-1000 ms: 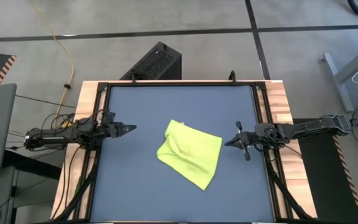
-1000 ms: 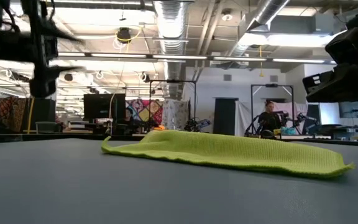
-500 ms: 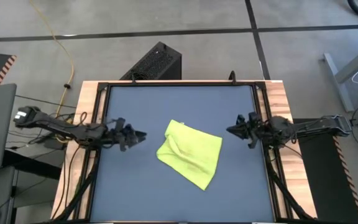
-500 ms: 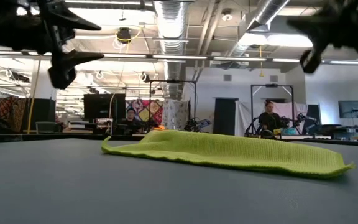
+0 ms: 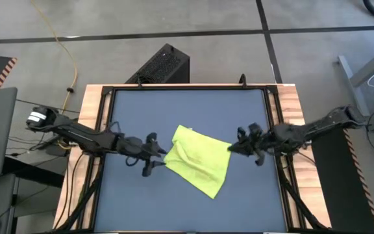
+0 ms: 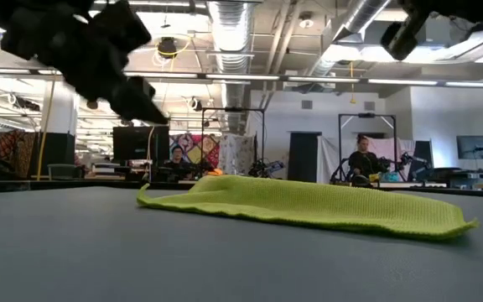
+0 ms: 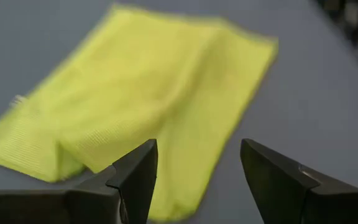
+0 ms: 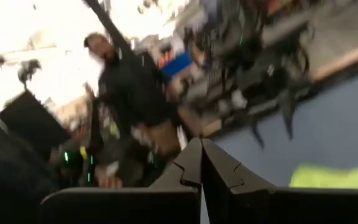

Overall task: Roll towel
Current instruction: Fold the green towel

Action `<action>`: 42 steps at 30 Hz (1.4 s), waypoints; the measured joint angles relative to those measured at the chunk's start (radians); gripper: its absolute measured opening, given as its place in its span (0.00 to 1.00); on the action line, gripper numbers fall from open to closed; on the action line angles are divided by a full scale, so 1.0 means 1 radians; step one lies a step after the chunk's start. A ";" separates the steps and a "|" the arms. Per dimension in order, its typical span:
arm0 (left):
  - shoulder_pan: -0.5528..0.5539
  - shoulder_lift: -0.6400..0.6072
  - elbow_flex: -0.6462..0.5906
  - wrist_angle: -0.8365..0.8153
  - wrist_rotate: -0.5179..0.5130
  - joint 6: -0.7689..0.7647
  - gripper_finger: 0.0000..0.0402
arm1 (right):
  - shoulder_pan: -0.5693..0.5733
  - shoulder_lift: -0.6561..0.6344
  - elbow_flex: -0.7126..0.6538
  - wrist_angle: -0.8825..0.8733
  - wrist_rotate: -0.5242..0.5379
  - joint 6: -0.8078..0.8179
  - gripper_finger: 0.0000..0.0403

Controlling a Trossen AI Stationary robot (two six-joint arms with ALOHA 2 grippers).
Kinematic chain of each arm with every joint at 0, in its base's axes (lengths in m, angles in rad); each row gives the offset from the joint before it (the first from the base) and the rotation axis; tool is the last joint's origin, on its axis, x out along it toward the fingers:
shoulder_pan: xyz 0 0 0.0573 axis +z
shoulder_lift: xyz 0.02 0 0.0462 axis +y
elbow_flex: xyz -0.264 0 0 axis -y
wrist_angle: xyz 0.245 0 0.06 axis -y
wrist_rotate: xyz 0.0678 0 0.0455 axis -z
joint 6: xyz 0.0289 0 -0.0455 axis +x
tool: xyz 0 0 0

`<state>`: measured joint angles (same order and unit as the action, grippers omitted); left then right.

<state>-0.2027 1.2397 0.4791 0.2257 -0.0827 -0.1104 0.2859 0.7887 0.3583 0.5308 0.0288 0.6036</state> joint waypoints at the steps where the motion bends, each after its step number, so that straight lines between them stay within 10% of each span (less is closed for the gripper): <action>1: 0.000 0.020 0.010 -0.029 0.014 0.033 0.55 | 0.019 0.032 0.001 -0.005 0.000 0.020 0.06; 8: 0.000 0.141 0.059 -0.107 0.118 0.231 0.55 | 0.158 0.268 0.118 -0.067 0.028 0.107 0.07; 19: 0.002 0.213 0.094 -0.122 0.065 0.470 0.55 | 0.294 0.661 0.598 -0.799 0.155 0.207 0.13; 42: 0.070 0.226 0.093 -0.188 0.128 0.419 0.55 | 0.415 0.992 0.643 -0.718 0.277 -0.026 0.34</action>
<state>-0.1326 1.4661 0.5724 0.0382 0.0452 0.3091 0.7007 1.7809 1.0012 -0.1869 0.3056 0.5775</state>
